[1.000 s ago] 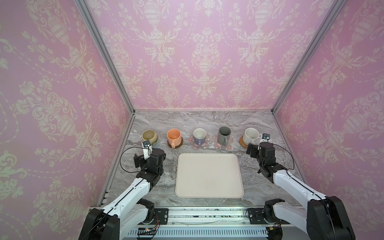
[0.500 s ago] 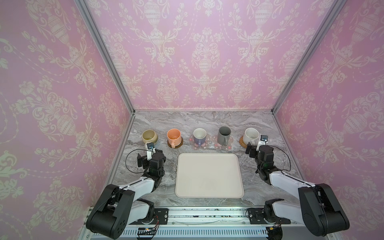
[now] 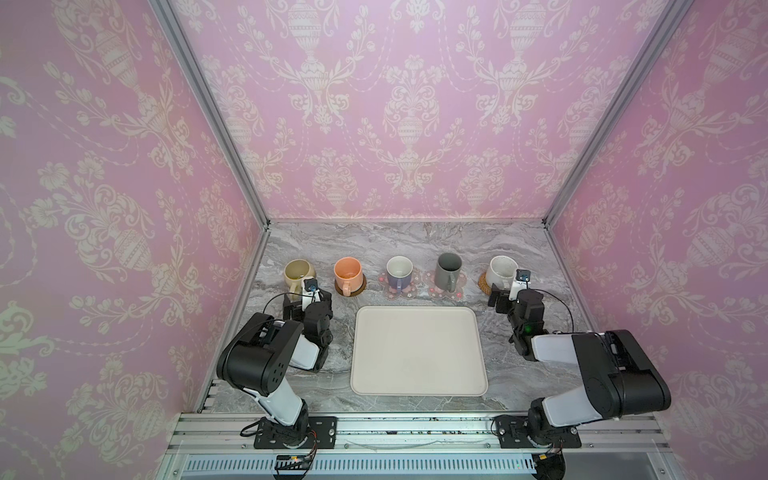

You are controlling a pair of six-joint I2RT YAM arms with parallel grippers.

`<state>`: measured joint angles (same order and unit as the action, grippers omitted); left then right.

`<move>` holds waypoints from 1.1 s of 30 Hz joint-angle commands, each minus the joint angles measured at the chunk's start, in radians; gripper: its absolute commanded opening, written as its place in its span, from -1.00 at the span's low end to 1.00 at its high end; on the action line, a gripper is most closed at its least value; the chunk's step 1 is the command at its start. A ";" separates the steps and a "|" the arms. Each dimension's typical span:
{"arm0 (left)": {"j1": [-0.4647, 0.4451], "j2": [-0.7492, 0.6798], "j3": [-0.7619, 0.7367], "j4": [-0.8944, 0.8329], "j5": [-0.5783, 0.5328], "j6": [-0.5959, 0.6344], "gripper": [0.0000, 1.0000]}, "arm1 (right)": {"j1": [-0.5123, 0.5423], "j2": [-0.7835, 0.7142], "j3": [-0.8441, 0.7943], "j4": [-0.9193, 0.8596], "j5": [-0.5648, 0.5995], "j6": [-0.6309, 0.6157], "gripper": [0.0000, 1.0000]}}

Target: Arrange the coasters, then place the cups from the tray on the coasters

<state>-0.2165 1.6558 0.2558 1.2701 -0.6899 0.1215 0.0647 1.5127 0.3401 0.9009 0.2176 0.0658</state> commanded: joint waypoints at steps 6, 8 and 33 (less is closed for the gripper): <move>0.083 -0.024 -0.051 0.097 0.224 -0.041 0.99 | -0.011 0.032 0.005 0.081 -0.138 -0.050 1.00; 0.102 -0.031 -0.044 0.068 0.253 -0.060 0.99 | -0.022 0.030 0.014 0.063 -0.158 -0.045 1.00; 0.178 -0.007 0.072 -0.172 0.387 -0.121 0.99 | -0.025 0.032 0.013 0.063 -0.165 -0.044 1.00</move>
<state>-0.0467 1.6642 0.3210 1.1461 -0.3332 0.0246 0.0452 1.5421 0.3408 0.9527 0.0586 0.0326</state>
